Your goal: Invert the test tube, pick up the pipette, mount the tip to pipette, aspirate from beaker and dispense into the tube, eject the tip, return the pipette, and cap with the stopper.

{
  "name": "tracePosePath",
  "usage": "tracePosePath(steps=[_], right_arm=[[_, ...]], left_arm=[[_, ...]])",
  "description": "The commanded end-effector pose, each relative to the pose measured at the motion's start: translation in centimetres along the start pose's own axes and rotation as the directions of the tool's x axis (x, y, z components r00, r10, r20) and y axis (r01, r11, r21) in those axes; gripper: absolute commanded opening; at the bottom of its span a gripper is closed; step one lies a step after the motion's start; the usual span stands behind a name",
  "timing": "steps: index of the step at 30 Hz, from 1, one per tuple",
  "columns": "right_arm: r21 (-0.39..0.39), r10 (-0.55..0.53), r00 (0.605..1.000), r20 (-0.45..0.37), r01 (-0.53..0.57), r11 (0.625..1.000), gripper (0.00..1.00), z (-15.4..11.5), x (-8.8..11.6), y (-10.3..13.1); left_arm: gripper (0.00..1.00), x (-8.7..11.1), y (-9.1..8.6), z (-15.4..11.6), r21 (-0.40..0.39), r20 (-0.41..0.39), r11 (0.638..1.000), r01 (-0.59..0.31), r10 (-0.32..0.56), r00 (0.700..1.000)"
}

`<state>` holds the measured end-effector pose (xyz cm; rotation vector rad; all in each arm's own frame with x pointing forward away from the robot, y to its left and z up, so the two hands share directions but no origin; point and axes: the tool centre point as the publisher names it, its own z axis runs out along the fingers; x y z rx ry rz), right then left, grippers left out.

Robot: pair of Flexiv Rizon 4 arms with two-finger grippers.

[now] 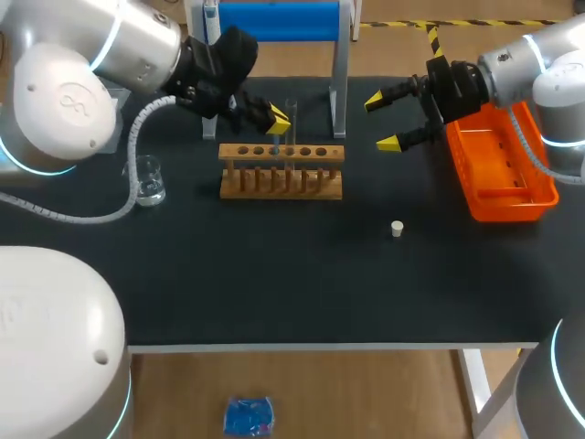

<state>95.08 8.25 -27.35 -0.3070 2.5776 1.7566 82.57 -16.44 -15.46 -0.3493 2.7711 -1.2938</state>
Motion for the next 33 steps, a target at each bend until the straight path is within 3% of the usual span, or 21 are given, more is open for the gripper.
tracePosePath(steps=[1,11,20,33], right_arm=[[0.002,0.001,1.000,-0.001,-0.001,1.000,1.00,-0.1,0.0,0.0],[0.002,0.001,1.000,-0.001,-0.001,1.000,1.00,-0.1,0.0,0.0],[-0.156,-0.043,0.998,0.042,0.049,0.987,1.00,-4.7,4.7,7.4],[-0.276,0.023,0.999,0.039,-0.011,0.961,1.00,-4.6,10.8,12.6]], left_arm=[[0.00,0.0,0.0,0.1,-0.002,-0.001,1.000,0.003,-0.003,1.000],[0.00,0.0,0.0,0.1,-0.002,-0.001,1.000,0.003,-0.003,1.000],[0.00,0.0,0.0,0.1,-0.002,-0.001,1.000,0.003,-0.003,1.000],[0.00,0.0,0.0,0.1,-0.002,-0.001,1.000,0.003,-0.003,1.000]])
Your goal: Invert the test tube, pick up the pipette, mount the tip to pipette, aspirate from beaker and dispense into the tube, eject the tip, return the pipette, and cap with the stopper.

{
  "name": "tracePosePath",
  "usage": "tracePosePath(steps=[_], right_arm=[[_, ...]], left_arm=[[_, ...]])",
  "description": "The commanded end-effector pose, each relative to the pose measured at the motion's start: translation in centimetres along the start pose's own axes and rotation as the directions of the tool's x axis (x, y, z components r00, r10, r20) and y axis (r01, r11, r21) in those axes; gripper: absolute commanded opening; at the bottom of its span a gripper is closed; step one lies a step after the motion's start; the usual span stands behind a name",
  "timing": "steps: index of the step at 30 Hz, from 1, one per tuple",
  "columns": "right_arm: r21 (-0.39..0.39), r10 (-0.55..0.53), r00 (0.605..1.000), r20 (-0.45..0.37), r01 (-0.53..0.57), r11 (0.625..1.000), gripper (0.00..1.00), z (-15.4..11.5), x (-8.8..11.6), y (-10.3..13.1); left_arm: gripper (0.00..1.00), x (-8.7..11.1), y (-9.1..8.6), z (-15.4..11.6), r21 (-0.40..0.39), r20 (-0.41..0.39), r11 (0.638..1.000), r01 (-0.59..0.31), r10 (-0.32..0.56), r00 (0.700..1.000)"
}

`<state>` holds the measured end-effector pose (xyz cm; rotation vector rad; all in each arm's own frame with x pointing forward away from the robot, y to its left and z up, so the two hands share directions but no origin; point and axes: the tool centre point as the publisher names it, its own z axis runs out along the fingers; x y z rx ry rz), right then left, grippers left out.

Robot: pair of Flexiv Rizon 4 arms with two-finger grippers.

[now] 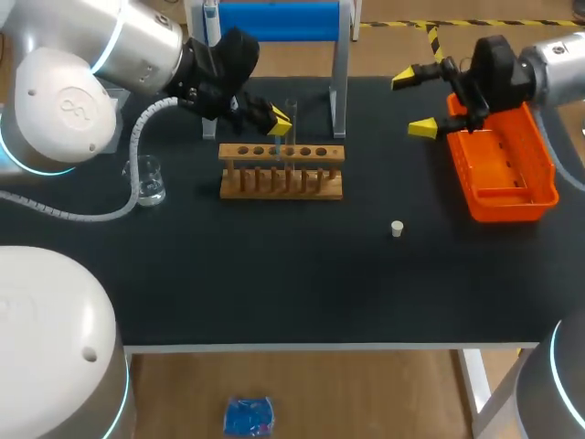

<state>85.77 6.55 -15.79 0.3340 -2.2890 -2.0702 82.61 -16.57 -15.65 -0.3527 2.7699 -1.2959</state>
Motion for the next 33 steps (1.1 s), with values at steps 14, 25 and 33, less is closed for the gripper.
tracePosePath(steps=[14,25,33], right_arm=[[-0.068,0.140,0.989,0.053,-0.136,0.988,1.00,6.5,4.9,-0.2],[-0.096,0.123,0.992,0.028,-0.120,0.988,0.90,10.4,4.6,-0.3],[-0.103,0.128,0.992,0.006,-0.126,0.987,0.57,12.7,4.0,-0.6]], left_arm=[[0.00,0.0,0.0,-0.1,-0.003,-0.002,1.000,0.001,-0.001,1.000],[0.00,0.0,0.0,-0.1,-0.003,-0.002,1.000,0.001,-0.001,1.000],[0.00,0.0,0.0,-0.1,-0.003,-0.002,1.000,0.001,-0.001,1.000]])
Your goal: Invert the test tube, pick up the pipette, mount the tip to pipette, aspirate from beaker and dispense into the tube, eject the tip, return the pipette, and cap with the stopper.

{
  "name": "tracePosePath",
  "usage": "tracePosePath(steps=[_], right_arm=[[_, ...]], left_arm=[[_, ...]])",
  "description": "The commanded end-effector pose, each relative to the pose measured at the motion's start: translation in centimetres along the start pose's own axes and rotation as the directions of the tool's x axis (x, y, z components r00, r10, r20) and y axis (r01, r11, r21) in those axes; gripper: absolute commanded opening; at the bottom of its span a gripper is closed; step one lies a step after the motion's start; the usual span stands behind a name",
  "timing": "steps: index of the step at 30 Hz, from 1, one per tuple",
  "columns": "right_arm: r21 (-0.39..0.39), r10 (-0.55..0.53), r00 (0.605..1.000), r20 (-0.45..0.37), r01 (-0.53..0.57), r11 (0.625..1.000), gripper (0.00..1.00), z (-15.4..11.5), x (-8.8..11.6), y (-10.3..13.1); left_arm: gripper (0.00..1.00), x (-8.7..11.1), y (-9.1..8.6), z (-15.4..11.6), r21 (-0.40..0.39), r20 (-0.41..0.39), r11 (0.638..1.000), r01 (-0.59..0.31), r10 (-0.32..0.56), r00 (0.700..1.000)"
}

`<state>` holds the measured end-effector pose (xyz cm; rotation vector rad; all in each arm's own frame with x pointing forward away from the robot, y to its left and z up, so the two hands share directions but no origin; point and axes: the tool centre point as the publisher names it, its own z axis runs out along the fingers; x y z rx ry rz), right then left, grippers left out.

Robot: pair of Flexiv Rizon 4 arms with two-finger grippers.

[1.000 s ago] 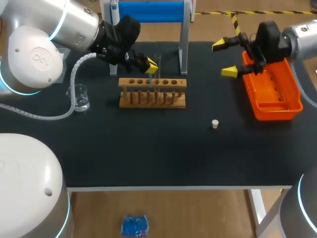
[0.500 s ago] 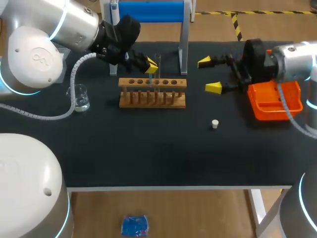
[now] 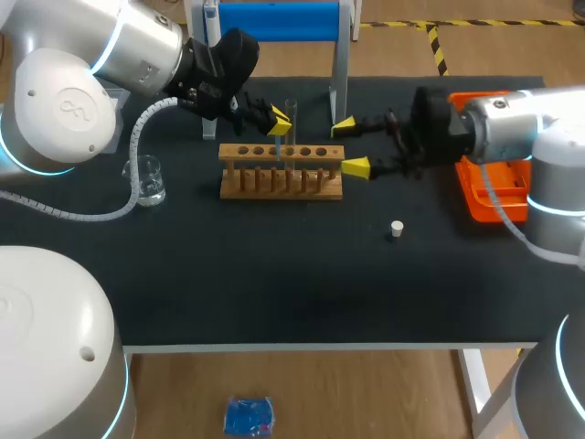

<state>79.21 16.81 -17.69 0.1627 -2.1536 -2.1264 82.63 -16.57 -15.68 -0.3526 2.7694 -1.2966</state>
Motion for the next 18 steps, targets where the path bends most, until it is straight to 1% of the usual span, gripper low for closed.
tracePosePath(steps=[1,3,5,6,9,10,12,15,16,18], right_arm=[[-0.006,0.008,1.000,-0.013,-0.008,1.000,0.54,1.6,-0.8,-0.6],[-0.006,0.013,1.000,-0.018,-0.013,1.000,0.50,2.2,-0.9,-0.6],[-0.004,0.016,1.000,-0.024,-0.016,1.000,0.50,2.8,-1.0,-0.7],[-0.003,0.018,1.000,-0.026,-0.018,1.000,0.52,3.1,-1.1,-0.7],[0.002,0.024,0.999,-0.029,-0.024,1.000,0.52,3.9,-1.3,-0.9],[0.004,0.024,0.999,-0.029,-0.024,1.000,0.50,4.2,-1.4,-1.0],[0.013,0.023,0.999,-0.025,-0.023,1.000,0.49,4.7,-1.7,-1.3],[0.020,0.026,0.999,-0.023,-0.025,0.999,0.50,5.2,-2.1,-1.4],[0.021,0.027,0.999,-0.022,-0.026,0.999,0.53,5.4,-2.3,-1.5],[0.025,0.027,0.999,-0.018,-0.027,0.999,0.55,5.6,-2.6,-1.5]], left_arm=[[0.00,0.0,-0.1,-0.1,-0.004,-0.002,1.000,0.001,-0.001,1.000],[0.00,0.0,-0.1,-0.1,-0.004,-0.002,1.000,0.001,-0.001,1.000],[0.00,0.0,-0.1,-0.1,-0.004,-0.002,1.000,0.001,-0.001,1.000],[0.00,0.0,-0.1,-0.1,-0.004,-0.002,1.000,0.001,-0.001,1.000],[0.00,0.0,-0.1,-0.1,-0.004,-0.002,1.000,0.001,-0.001,1.000],[0.00,0.0,-0.1,-0.1,-0.004,-0.002,1.000,0.001,-0.001,1.000],[0.00,0.0,-0.1,-0.1,-0.004,-0.002,1.000,0.001,-0.001,1.000],[0.00,0.0,-0.1,-0.1,-0.004,-0.002,1.000,0.001,-0.001,1.000],[0.00,0.0,-0.1,-0.1,-0.004,-0.002,1.000,0.001,-0.001,1.000],[0.00,0.0,-0.1,-0.1,-0.004,-0.002,1.000,0.001,-0.001,1.000]])
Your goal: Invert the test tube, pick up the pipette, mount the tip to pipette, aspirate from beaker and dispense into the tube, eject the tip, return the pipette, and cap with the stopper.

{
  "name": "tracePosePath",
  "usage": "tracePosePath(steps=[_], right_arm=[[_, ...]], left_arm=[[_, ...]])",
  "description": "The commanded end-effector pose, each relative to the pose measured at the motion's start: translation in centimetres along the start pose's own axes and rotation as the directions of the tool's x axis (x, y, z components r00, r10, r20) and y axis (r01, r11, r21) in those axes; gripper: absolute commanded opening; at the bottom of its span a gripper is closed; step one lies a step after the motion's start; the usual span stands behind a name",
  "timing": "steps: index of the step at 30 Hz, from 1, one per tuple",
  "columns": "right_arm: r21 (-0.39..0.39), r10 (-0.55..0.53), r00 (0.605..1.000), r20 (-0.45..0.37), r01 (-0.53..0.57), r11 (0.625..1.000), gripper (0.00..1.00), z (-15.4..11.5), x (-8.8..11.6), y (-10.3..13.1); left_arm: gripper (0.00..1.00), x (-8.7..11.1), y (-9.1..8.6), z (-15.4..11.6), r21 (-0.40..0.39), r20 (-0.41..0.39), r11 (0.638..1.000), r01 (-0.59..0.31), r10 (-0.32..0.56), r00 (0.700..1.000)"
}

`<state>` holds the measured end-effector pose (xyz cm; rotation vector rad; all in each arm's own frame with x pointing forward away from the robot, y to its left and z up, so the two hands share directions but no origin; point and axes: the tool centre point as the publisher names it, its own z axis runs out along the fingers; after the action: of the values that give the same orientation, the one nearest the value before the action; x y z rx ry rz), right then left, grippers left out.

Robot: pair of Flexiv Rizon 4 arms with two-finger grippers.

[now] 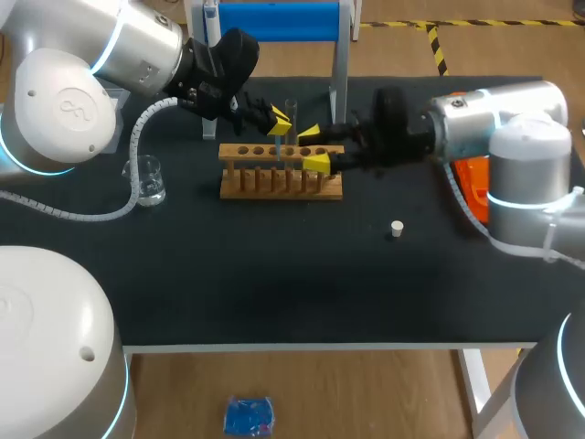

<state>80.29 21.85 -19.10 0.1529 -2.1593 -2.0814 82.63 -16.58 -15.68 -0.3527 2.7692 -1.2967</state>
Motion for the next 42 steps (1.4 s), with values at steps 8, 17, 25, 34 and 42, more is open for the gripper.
tracePosePath(steps=[8,17,25,34,42], right_arm=[[0.006,0.006,1.000,0.000,-0.006,1.000,0.66,1.5,-1.3,-0.3],[0.000,0.006,1.000,0.001,-0.006,1.000,0.64,2.6,-1.9,-0.1],[-0.005,0.009,1.000,0.004,-0.009,1.000,0.59,3.5,-2.3,-0.2],[-0.025,0.015,1.000,0.019,-0.014,1.000,0.49,4.2,-2.7,0.1],[-0.034,0.016,1.000,0.018,-0.015,0.999,0.47,4.5,-2.8,0.2]], left_arm=[[0.00,0.0,-0.1,-0.1,-0.004,-0.002,1.000,0.001,-0.001,1.000],[0.00,0.0,-0.1,-0.1,-0.004,-0.002,1.000,0.001,-0.001,1.000],[0.00,0.0,-0.1,-0.1,-0.004,-0.002,1.000,0.001,-0.001,1.000],[0.00,0.0,-0.1,-0.1,-0.004,-0.002,1.000,0.001,-0.001,1.000],[0.00,0.0,-0.1,-0.1,-0.004,-0.002,1.000,0.001,-0.001,1.000]])
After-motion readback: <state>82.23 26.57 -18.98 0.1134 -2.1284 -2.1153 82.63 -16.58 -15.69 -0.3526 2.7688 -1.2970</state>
